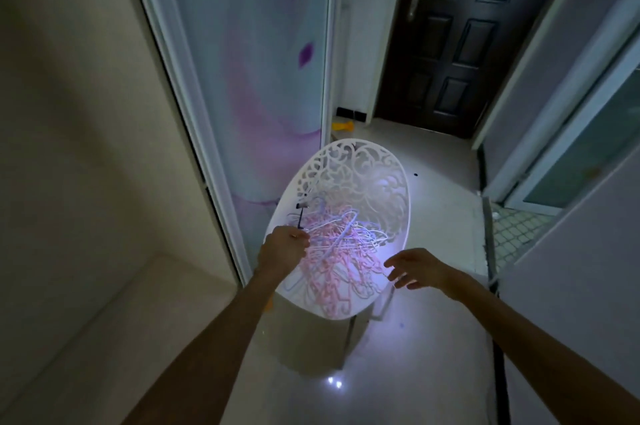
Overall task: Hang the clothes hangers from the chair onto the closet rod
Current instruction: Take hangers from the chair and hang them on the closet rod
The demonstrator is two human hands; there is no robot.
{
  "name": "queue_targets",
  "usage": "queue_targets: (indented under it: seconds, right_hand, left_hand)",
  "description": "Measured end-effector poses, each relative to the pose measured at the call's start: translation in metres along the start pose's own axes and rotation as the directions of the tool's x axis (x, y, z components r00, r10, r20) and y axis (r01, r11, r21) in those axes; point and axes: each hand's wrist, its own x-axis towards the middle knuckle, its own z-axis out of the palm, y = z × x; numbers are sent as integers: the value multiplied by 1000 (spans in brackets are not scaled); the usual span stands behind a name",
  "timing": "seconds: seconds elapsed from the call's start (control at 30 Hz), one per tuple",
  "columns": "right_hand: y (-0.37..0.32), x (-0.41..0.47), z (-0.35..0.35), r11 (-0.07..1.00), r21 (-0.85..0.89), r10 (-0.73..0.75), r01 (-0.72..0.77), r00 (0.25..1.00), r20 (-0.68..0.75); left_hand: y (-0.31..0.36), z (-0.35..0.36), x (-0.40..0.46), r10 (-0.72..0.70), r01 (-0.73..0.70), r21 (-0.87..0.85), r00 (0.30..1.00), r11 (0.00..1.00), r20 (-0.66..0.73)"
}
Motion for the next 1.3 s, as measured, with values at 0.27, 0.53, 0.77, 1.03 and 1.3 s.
queue_targets:
  seconds: [0.27,0.53,0.77,1.03,1.3]
  right_hand:
    - [27,95,-15,996,-81,47,-41,997,64]
    - [5,227,3,964,-267,16,13,994,106]
    - [14,361,22,763,-634,-135,128,990,38]
    - [46,497,58,346,-886,-516,307,851,93]
    - [50,536,67,31,-924,-580,382,759,294]
  left_hand:
    - [-49,14,78,-215,215,47,977,975,-7]
    - [-90,5,207,-420,421,-10,904,907,-74]
    - [-142,42,311,-265,273,419,961,866,-77]
    - [-224,100,377,-265,333,523,943,785,-203]
    - [-237,108,390,35,132,763,980,632,-198]
